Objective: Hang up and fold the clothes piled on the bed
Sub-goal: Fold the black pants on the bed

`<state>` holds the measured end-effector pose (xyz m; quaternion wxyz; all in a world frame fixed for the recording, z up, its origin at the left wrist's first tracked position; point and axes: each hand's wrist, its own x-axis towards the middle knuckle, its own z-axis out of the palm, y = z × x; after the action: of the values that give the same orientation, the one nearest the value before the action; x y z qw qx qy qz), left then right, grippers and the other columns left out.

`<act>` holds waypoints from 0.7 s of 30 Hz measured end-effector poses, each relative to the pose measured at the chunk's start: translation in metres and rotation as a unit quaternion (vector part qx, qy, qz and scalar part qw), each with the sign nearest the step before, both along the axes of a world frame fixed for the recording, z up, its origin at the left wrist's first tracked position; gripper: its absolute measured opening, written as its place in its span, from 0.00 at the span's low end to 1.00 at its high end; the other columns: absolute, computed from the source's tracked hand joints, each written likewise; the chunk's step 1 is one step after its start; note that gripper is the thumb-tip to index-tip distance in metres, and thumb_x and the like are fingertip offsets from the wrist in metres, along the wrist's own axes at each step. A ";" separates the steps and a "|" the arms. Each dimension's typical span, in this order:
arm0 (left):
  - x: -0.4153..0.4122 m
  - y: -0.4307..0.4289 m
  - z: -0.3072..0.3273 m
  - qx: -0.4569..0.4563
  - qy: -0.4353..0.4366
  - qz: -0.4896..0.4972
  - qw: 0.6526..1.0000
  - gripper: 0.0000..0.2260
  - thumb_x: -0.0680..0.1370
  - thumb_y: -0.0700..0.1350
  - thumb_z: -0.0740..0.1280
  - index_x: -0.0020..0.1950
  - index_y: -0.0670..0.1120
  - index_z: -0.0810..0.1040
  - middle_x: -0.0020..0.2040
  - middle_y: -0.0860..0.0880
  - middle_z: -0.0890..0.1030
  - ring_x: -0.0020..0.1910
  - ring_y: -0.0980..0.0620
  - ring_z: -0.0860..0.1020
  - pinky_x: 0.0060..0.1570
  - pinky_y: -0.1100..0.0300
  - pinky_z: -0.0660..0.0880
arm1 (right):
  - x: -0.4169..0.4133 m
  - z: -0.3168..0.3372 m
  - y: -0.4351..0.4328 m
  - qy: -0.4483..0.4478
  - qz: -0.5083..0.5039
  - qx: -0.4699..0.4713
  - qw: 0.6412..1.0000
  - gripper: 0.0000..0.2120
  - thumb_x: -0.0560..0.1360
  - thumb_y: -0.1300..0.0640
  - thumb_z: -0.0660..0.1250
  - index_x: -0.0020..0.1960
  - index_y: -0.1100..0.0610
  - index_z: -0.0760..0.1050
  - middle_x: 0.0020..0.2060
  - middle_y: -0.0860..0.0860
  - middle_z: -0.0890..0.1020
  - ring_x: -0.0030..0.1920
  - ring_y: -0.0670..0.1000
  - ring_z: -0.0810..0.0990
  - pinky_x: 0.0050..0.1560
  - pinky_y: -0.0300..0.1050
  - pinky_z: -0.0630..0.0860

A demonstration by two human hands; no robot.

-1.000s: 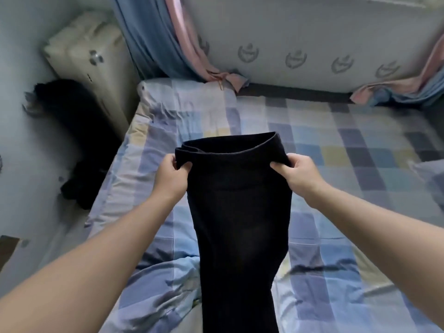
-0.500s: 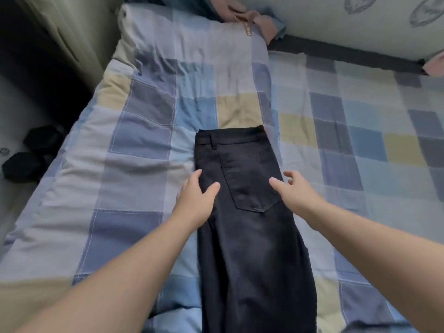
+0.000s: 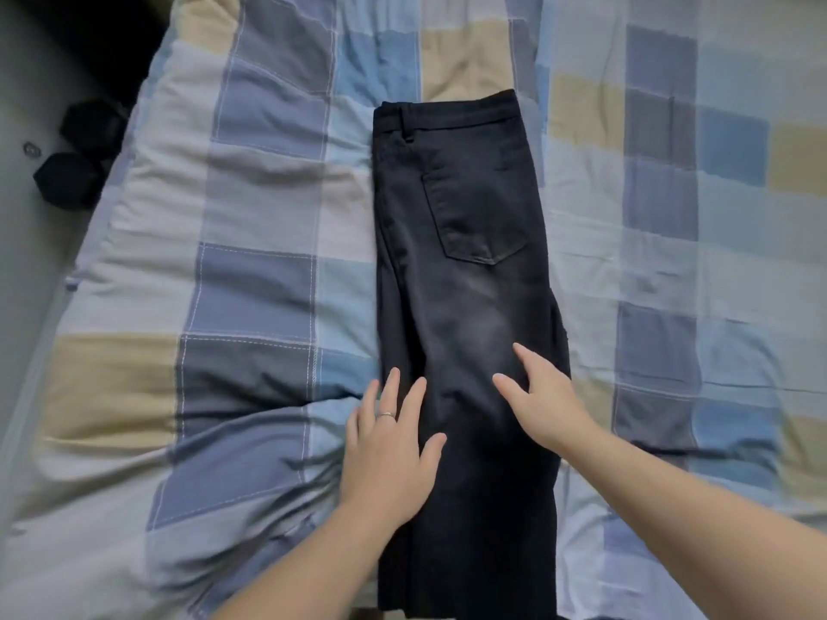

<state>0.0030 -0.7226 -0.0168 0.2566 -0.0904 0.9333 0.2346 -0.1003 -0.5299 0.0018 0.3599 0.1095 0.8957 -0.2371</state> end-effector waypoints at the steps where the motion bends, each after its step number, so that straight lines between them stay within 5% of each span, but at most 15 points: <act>1: 0.018 0.005 0.003 -0.001 -0.014 -0.006 1.000 0.31 0.81 0.63 0.54 0.81 0.60 0.44 0.83 0.53 0.42 0.80 0.48 0.41 0.77 0.47 0.47 | 0.017 0.001 0.007 -0.010 0.017 0.015 1.000 0.31 0.82 0.41 0.59 0.81 0.46 0.54 0.80 0.46 0.59 0.80 0.51 0.55 0.77 0.60 0.58; 10: 0.147 0.039 0.023 -0.027 -0.153 -0.029 0.987 0.31 0.82 0.60 0.56 0.82 0.56 0.47 0.83 0.51 0.48 0.81 0.46 0.49 0.76 0.48 0.56 | 0.136 0.022 0.061 -0.040 0.076 0.020 0.996 0.31 0.82 0.39 0.57 0.81 0.45 0.52 0.80 0.48 0.58 0.80 0.53 0.54 0.76 0.62 0.58; 21: 0.241 0.107 -0.019 0.098 -0.135 0.288 0.943 0.37 0.80 0.54 0.66 0.82 0.49 0.48 0.79 0.47 0.63 0.76 0.44 0.63 0.72 0.43 0.65 | 0.253 -0.023 0.137 -0.067 0.035 -0.047 0.996 0.32 0.82 0.45 0.61 0.81 0.48 0.53 0.79 0.50 0.61 0.77 0.54 0.61 0.76 0.54 0.61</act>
<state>0.2443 -0.6160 -0.0353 0.3097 -0.3605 0.7964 0.3742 0.1523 -0.3931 -0.0215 0.4321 0.0764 0.8608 -0.2581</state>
